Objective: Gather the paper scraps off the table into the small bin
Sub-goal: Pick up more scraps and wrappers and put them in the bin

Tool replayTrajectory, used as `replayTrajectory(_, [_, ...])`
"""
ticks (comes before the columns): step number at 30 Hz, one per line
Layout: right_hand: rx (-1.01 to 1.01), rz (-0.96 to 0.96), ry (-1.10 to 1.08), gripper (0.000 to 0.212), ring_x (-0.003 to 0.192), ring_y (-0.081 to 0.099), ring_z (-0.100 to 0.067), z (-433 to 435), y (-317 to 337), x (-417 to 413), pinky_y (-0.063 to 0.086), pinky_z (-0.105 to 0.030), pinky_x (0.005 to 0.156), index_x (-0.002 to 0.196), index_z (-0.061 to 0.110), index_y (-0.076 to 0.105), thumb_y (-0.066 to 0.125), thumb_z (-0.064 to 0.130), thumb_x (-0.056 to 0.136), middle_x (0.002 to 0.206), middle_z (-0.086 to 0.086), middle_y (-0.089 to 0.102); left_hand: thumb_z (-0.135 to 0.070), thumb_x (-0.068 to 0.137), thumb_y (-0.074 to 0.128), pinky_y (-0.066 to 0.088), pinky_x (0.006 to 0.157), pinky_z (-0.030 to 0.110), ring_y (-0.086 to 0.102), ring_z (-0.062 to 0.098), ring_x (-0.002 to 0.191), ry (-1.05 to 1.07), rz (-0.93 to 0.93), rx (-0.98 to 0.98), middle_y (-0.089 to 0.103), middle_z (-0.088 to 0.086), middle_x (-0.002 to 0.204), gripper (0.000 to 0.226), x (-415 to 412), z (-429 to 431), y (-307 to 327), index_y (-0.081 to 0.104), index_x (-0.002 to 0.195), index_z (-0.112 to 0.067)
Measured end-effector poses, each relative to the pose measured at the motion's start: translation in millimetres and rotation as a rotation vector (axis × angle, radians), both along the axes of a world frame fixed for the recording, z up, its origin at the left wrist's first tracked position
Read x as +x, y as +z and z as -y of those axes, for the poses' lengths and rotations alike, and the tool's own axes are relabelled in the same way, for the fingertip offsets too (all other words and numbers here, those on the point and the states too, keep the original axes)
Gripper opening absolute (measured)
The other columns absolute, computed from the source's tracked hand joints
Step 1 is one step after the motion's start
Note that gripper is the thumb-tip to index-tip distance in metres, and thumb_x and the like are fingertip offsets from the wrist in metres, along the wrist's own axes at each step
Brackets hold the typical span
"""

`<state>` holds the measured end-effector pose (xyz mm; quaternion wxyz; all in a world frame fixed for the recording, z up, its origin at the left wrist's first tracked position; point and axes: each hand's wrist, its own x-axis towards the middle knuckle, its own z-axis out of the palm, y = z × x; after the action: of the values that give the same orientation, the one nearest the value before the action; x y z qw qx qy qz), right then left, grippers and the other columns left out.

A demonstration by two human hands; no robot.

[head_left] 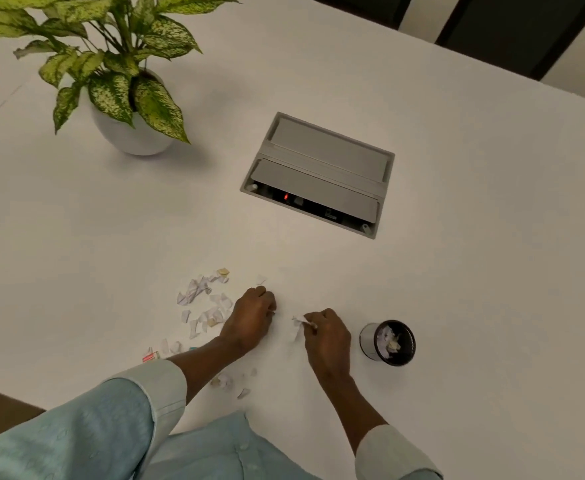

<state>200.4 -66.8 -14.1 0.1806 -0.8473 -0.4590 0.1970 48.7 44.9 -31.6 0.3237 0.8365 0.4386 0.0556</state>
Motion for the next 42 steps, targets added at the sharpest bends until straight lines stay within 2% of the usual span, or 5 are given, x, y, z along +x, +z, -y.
replayTrajectory(5, [0.096, -0.013, -0.249, 0.012, 0.077, 0.06, -0.016, 39.3, 29.9, 28.5, 0.043, -0.021, 0.064, 0.095, 0.016, 0.077, 0.075, 0.009, 0.086, 0.088, 0.0, 0.068, -0.009, 0.085, 0.077, 0.052, 0.069, 0.033, 0.062, 0.016, 0.076, 0.155, 0.197, -0.169, 0.068, 0.002, 0.088, 0.008, 57.2, 29.8, 24.8, 0.07, 0.084, -0.011])
replayTrajectory(16, [0.087, 0.011, -0.653, 0.007, 0.066, 0.054, -0.021, 87.2, 54.5, 93.5, 0.042, -0.029, 0.064, 0.083, 0.013, 0.067, 0.075, 0.011, 0.084, 0.075, -0.003, 0.062, -0.01, 0.08, 0.074, 0.054, 0.069, 0.038, 0.064, 0.019, 0.078, -0.026, 0.306, -0.32, 0.073, 0.002, 0.086, 0.005, 167.8, 88.0, 64.1, 0.07, 0.083, -0.009])
replayTrajectory(26, [0.042, -0.12, -0.604, 0.034, 0.095, 0.07, -0.026, 99.4, 53.5, 111.2, 0.057, -0.042, 0.086, 0.12, 0.017, 0.063, 0.069, 0.01, 0.087, 0.107, -0.005, 0.072, -0.009, 0.082, 0.069, 0.055, 0.069, 0.033, 0.068, 0.019, 0.081, -0.096, 0.225, -0.328, 0.075, 0.0, 0.089, 0.008, 192.9, 96.3, 60.2, 0.071, 0.089, -0.012])
replayTrajectory(36, [0.147, -0.061, -0.495, 0.026, 0.092, 0.068, -0.019, 86.5, 53.7, 87.5, 0.057, -0.037, 0.08, 0.109, 0.02, 0.068, 0.066, 0.006, 0.087, 0.109, 0.001, 0.07, -0.02, 0.093, 0.065, 0.053, 0.087, 0.036, 0.062, 0.015, 0.103, -0.153, 0.137, -0.109, 0.07, -0.007, 0.104, 0.011, 125.3, 63.9, 51.6, 0.07, 0.103, -0.02])
replayTrajectory(42, [0.212, -0.181, -0.239, 0.023, 0.081, 0.066, -0.006, 68.1, 38.5, 41.3, 0.06, -0.035, 0.071, 0.106, 0.026, 0.069, 0.066, 0.009, 0.09, 0.097, 0.012, 0.068, -0.018, 0.091, 0.066, 0.057, 0.076, 0.041, 0.059, 0.021, 0.112, -0.131, -0.066, 0.046, 0.064, -0.001, 0.113, 0.016, 15.3, 38.3, 25.6, 0.066, 0.108, -0.017])
